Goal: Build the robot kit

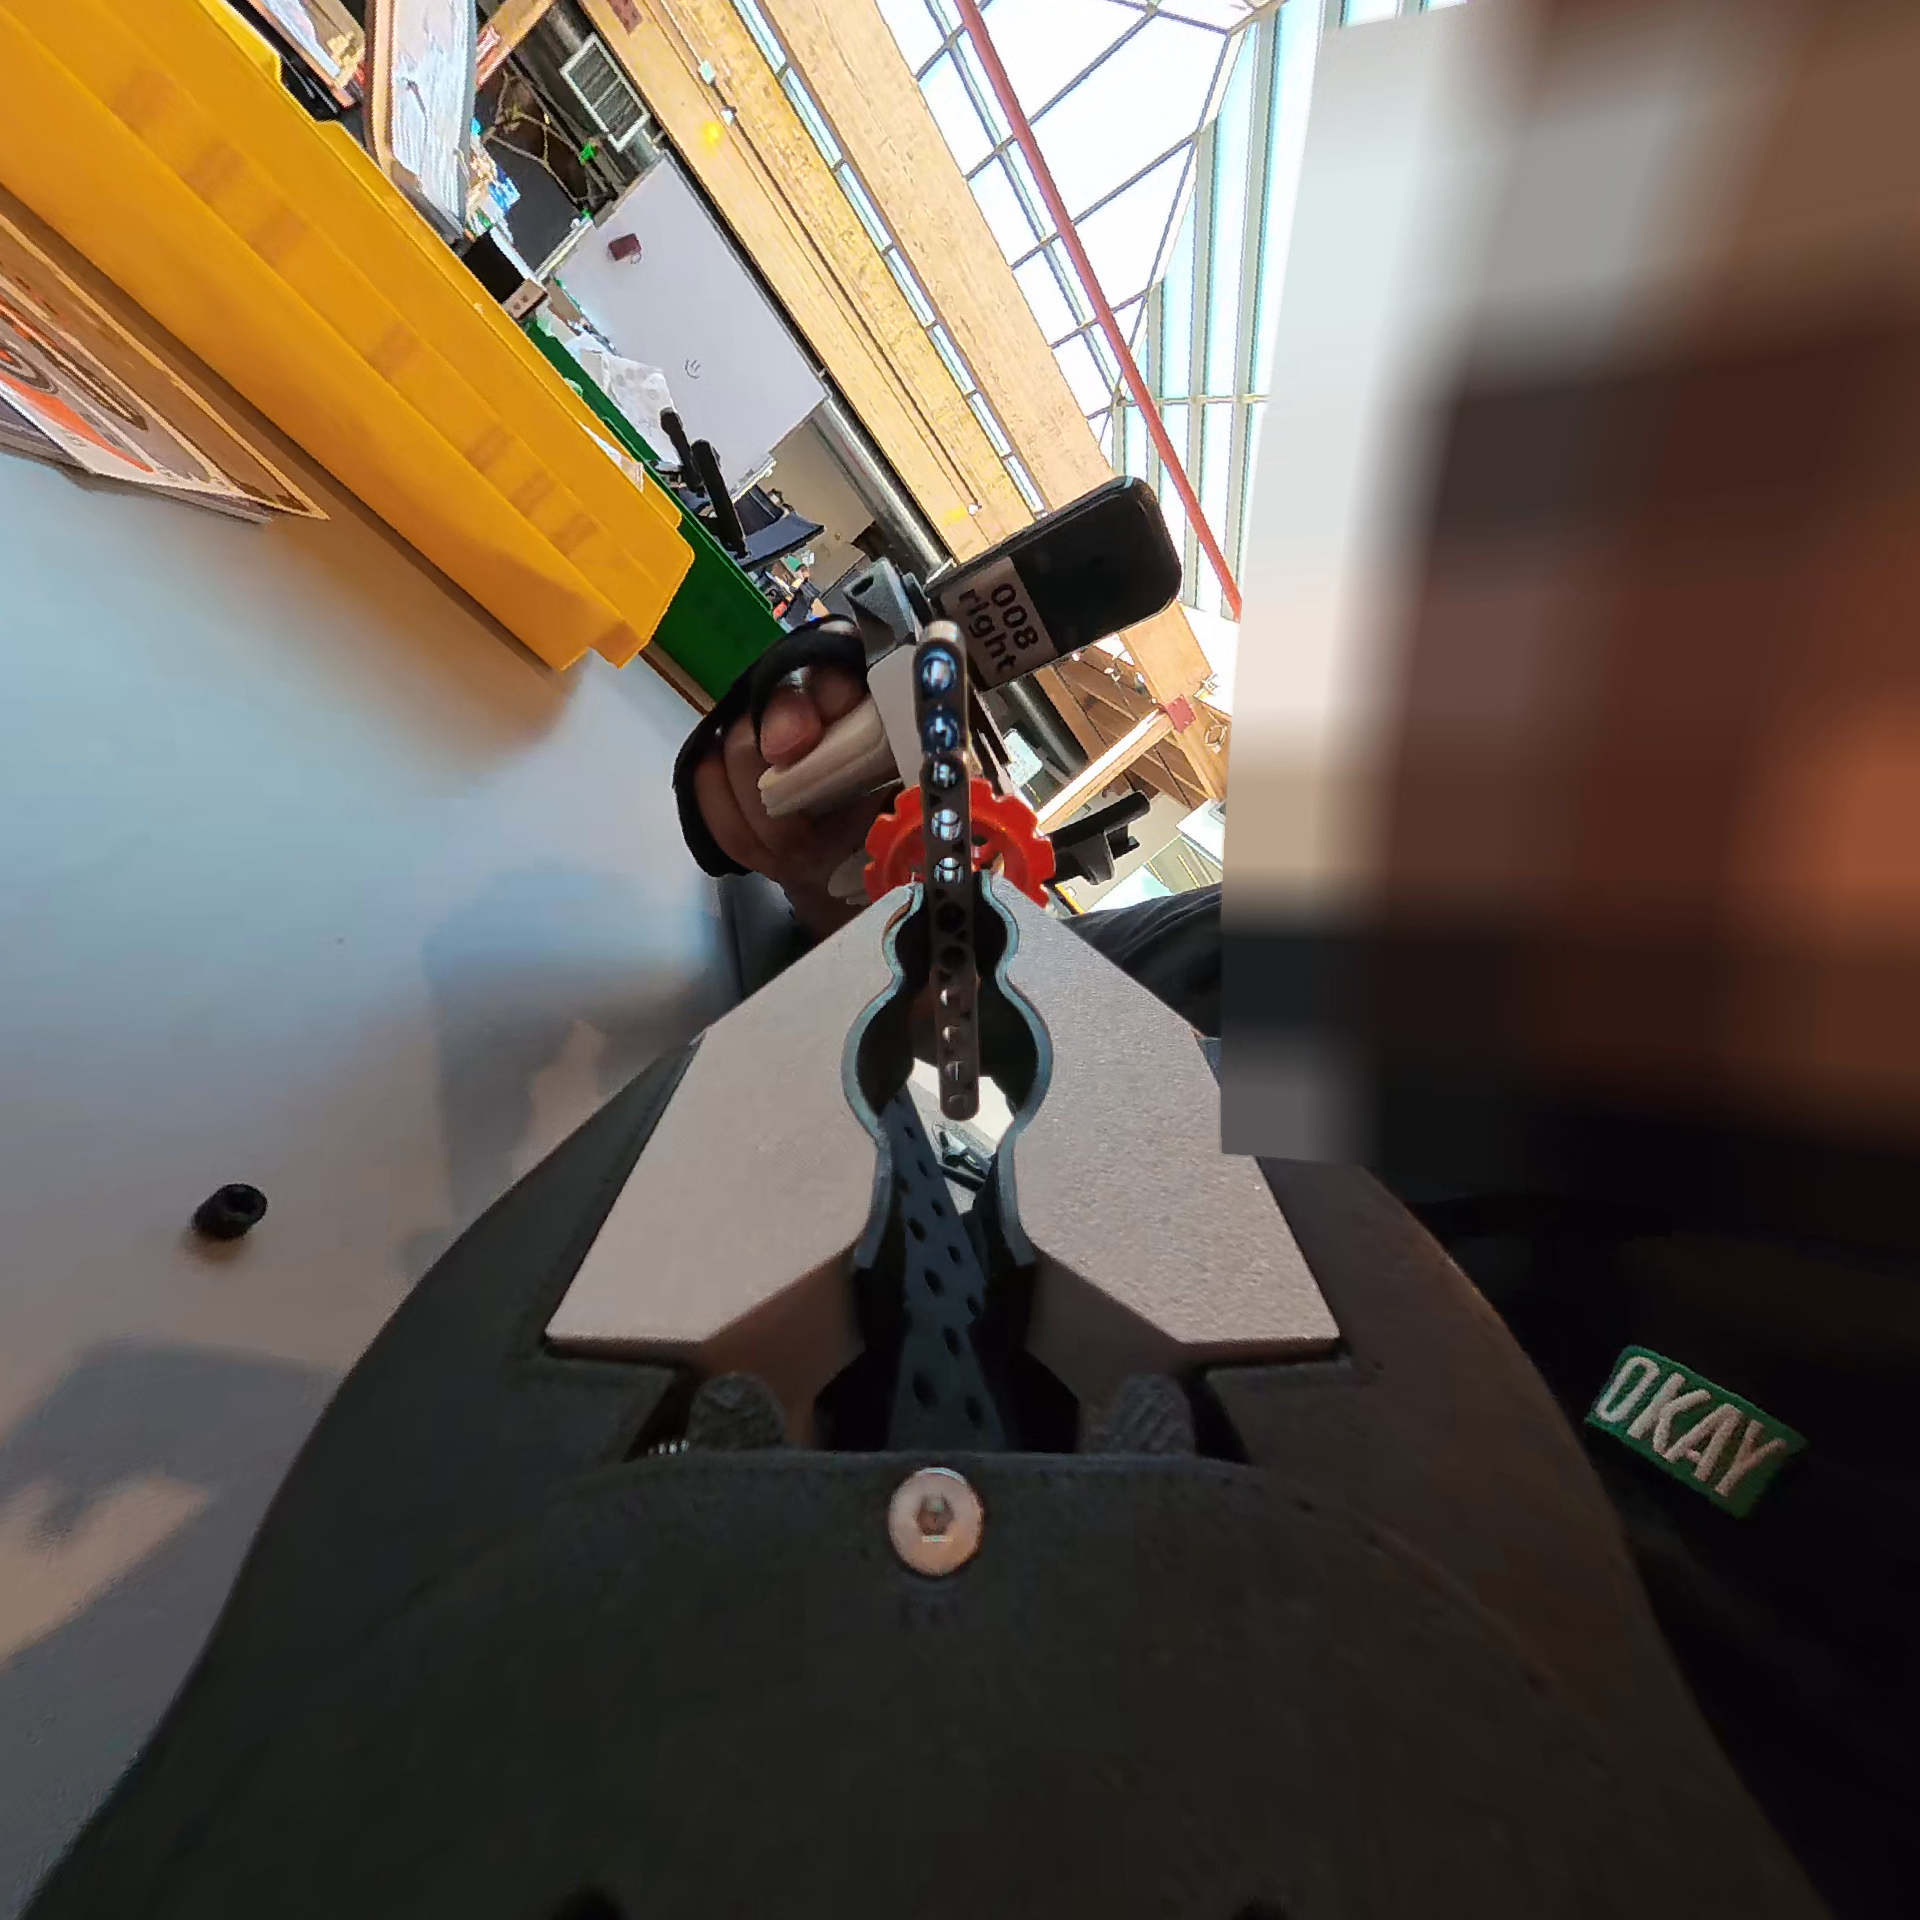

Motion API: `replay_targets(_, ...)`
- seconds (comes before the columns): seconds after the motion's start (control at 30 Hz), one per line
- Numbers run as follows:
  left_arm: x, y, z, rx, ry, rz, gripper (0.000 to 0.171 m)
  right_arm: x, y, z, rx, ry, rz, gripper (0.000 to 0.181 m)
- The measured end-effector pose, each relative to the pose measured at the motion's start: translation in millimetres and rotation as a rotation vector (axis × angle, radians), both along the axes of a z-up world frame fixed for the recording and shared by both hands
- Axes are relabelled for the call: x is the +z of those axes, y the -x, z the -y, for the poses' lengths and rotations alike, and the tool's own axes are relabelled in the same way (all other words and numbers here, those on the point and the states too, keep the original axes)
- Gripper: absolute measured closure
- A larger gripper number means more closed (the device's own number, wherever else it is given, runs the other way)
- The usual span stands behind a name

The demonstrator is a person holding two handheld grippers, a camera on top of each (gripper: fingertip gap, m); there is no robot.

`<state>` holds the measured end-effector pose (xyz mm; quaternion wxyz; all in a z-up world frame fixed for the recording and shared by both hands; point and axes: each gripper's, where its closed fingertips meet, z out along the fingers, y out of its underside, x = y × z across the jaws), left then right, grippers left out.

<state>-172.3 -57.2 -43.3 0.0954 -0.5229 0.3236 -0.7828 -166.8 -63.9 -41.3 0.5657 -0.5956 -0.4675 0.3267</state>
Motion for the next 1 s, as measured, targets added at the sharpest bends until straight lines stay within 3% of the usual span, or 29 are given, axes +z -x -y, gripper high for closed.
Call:
replay_targets(0.4, -17.1, -1.0, -6.8, 0.055, -0.020, -0.088, 0.166, -21.9, 0.9, -5.0, -0.072, -0.120, 0.172, 0.174)
replay_targets(1.0, -15.3, 1.6, -6.9, 0.102, -0.081, -0.094, 0.165, -20.6, 4.0, -5.4, -0.071, -0.108, 0.124, 0.175)
